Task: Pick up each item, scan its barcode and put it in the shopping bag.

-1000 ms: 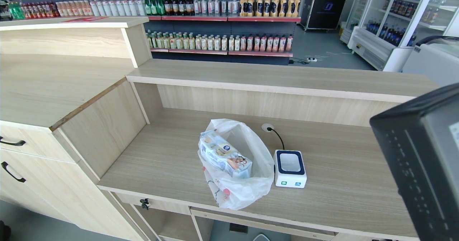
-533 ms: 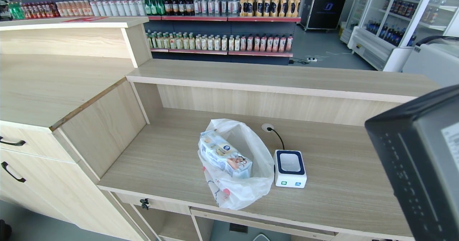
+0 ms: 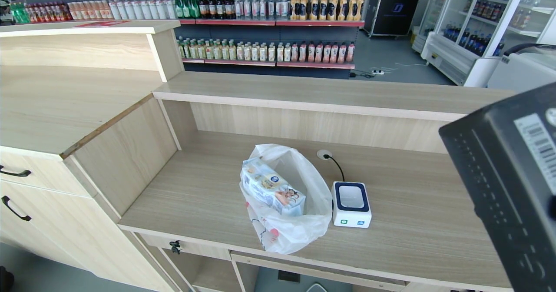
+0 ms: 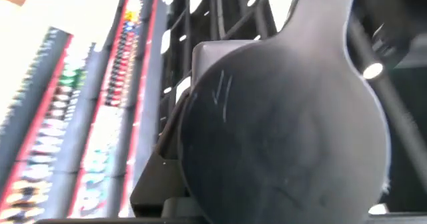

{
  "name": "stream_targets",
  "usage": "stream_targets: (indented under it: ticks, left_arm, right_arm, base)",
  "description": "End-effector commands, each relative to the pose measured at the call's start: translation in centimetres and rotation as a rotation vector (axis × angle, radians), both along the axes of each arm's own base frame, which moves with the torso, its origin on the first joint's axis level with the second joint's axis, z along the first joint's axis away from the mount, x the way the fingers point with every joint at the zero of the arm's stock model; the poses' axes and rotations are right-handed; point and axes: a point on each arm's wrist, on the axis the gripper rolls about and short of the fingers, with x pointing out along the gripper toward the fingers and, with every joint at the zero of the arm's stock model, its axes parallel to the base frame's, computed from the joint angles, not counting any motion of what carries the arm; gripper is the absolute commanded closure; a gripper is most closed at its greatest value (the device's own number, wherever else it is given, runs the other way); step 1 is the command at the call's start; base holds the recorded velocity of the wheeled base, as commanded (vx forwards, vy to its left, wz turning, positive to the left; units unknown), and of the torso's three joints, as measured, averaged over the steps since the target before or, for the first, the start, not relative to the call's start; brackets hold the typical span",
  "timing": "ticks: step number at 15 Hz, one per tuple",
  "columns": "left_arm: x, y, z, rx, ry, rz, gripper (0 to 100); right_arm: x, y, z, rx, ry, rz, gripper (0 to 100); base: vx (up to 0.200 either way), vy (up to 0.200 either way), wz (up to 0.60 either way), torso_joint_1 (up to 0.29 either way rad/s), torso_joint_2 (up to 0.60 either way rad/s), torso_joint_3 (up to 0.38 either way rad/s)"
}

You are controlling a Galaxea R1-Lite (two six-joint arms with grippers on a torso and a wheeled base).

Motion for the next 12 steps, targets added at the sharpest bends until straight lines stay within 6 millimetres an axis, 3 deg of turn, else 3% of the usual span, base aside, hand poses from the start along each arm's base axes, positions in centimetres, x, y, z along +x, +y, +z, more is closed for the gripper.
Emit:
stream_targets:
  ticks: [1, 5, 7, 9, 12]
  left_arm:
    - [0.0, 0.0, 0.0, 0.000, 0.000, 0.002, 0]
    - [0.0, 0.0, 0.0, 0.000, 0.000, 0.001, 0]
    - [0.0, 0.0, 0.0, 0.000, 0.000, 0.001, 0]
    - [0.0, 0.0, 0.0, 0.000, 0.000, 0.001, 0]
    - [0.0, 0.0, 0.0, 0.000, 0.000, 0.002, 0]
  right_arm:
    - [0.8, -1.1, 0.7, 0.112, 0.188, -0.112, 100]
    - [3.1, -4.0, -1.3, 0.439, 1.086, -0.381, 100]
    - [3.5, -6.2, 0.0, 0.605, 1.225, -0.540, 100]
    - [4.8, -7.1, -0.2, 0.880, 1.400, -0.594, 100]
    - [7.6, -9.3, -0.8, 1.283, 1.504, -0.709, 100]
  base:
    - [0.000, 0.000, 0.00, 0.000, 0.00, 0.000]
    - [0.000, 0.000, 0.00, 0.000, 0.00, 0.000]
    - [0.000, 0.000, 0.00, 0.000, 0.00, 0.000]
    - [0.000, 0.000, 0.00, 0.000, 0.00, 0.000]
    - [0.000, 0.000, 0.00, 0.000, 0.00, 0.000]
